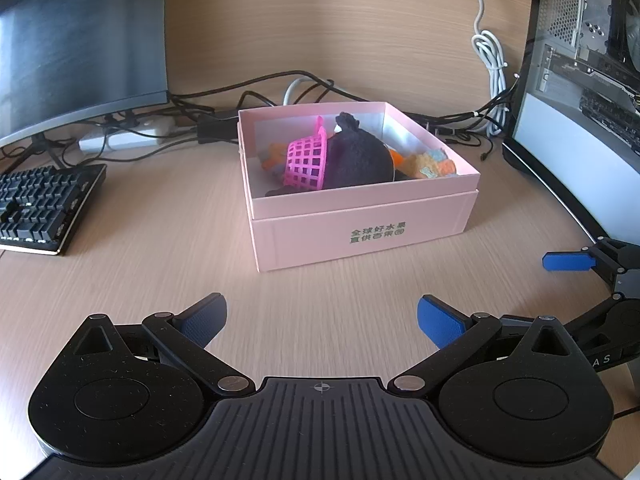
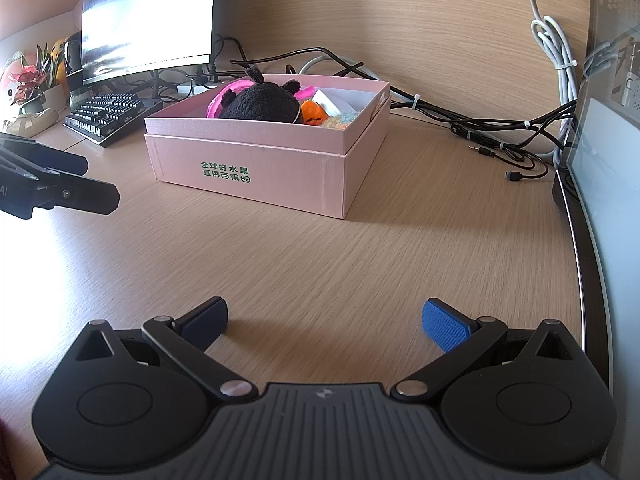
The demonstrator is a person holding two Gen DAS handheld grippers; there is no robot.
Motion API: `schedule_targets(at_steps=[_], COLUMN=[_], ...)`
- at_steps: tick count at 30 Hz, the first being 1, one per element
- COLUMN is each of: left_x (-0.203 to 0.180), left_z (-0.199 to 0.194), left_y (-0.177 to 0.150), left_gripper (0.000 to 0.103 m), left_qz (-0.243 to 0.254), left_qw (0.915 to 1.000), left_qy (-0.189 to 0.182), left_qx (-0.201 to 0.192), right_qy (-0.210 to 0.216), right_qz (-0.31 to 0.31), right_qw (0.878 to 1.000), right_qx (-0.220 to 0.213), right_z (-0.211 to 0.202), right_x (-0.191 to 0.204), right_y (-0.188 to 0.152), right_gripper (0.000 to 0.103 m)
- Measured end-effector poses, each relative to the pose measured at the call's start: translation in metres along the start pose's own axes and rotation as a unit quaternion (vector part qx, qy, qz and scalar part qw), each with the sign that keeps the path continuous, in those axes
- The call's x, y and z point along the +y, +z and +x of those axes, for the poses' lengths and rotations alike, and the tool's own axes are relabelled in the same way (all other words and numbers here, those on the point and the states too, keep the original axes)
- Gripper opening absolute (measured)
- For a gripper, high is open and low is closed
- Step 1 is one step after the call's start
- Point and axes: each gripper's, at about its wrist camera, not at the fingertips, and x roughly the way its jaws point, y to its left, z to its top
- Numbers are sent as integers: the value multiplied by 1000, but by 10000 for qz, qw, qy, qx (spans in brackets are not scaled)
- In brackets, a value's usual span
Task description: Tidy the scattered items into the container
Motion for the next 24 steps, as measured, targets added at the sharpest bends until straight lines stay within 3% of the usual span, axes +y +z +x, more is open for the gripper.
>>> schedule_targets(at_steps=[24], left_x=[-4], left_z=[0], left_y=[-2], left_gripper=[103], left_qz=[73], left_qw=[10000], left_qy=[-56], left_qx=[25], right_qy=[0], right_qz=[1], right_qw=[10000], right_qx=[1], right_z=[0], right_x=[0], right_y=[0], right_gripper=[103])
